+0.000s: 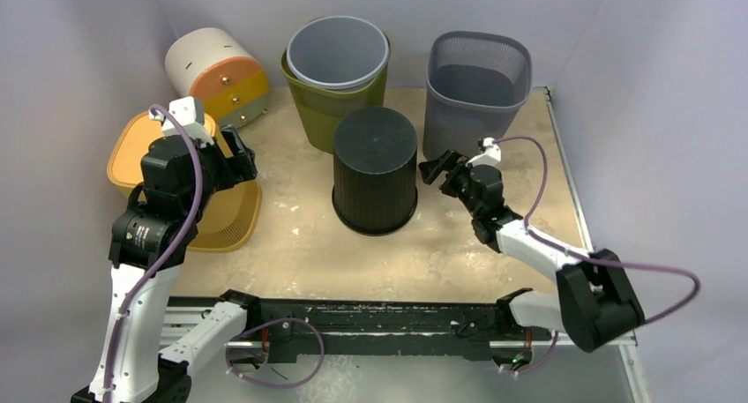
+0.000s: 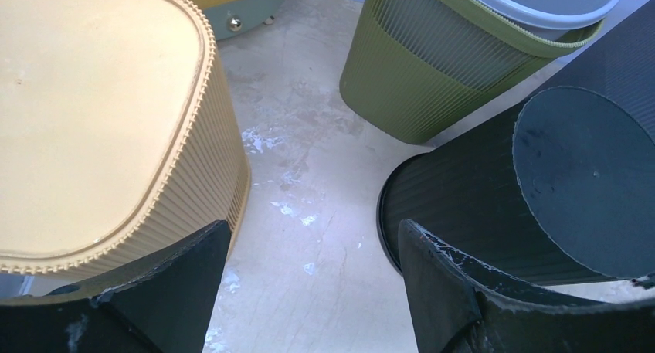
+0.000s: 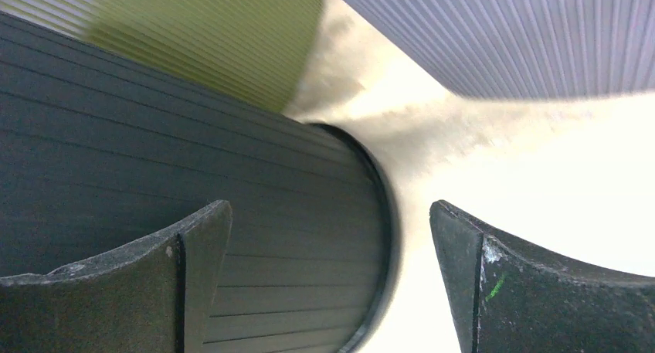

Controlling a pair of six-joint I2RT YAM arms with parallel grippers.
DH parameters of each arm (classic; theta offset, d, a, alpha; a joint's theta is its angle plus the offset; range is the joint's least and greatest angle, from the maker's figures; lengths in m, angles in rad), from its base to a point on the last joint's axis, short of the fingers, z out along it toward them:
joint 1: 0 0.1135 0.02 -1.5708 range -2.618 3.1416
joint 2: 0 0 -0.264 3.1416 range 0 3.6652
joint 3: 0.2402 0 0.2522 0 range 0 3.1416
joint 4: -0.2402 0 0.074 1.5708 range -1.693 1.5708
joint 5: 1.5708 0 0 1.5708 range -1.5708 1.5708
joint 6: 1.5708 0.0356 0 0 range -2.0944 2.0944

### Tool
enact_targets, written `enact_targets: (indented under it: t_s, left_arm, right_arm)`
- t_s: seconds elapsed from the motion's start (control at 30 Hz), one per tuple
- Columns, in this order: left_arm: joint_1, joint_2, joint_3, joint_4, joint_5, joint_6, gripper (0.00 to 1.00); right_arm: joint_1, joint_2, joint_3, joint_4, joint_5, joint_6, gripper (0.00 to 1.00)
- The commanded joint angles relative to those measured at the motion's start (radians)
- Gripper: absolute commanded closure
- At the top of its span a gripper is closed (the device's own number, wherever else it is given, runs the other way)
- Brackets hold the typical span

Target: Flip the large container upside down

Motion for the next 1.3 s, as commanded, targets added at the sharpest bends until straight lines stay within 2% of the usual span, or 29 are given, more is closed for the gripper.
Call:
enact_targets:
  t_s: [0.0,0.17,0.37,0.57,0.67,0.73,0.87,1.07,1.27]
  left_arm:
    - [-0.006,0.011,0.041,0.053,0.013,0.033,0.23]
    - [-0.006,0.044,0.107,0.067,0.045,0.036,0.23]
    - [-0.006,0.058,0.120,0.106,0.079,0.032,0.23]
    - [-0.006,0.048,0.095,0.122,0.084,0.035,0.23]
    - [-0.005,0.039,0.065,0.132,0.081,0.041,0.23]
    - [-0.006,0.041,0.060,0.128,0.074,0.048,0.23]
    - [-0.006,0.042,0.066,0.123,0.082,0.055,0.23]
    - [-0.006,0.046,0.072,0.137,0.103,0.045,0.23]
    - [-0.005,0.049,0.073,0.131,0.081,0.054,0.23]
  right_arm:
    - [0.005,0.129,0.015,-0.036,0.016,-0.042,0.00]
    - [0.070,0.299,0.097,0.027,-0.024,-0.021,0.00]
    - [0.196,0.497,0.306,0.058,-0.061,0.037,0.00]
    - [0.211,0.695,0.487,0.134,-0.081,0.124,0.00]
    - [0.212,0.767,0.604,0.103,-0.086,0.115,0.00]
    - [0.221,0.759,0.634,0.066,-0.046,0.092,0.00]
    - [0.260,0.609,0.525,0.032,0.103,0.051,0.00]
    - [0.313,0.397,0.386,-0.184,0.286,-0.029,0.00]
    - [0.428,0.303,0.297,-0.324,0.304,-0.111,0.00]
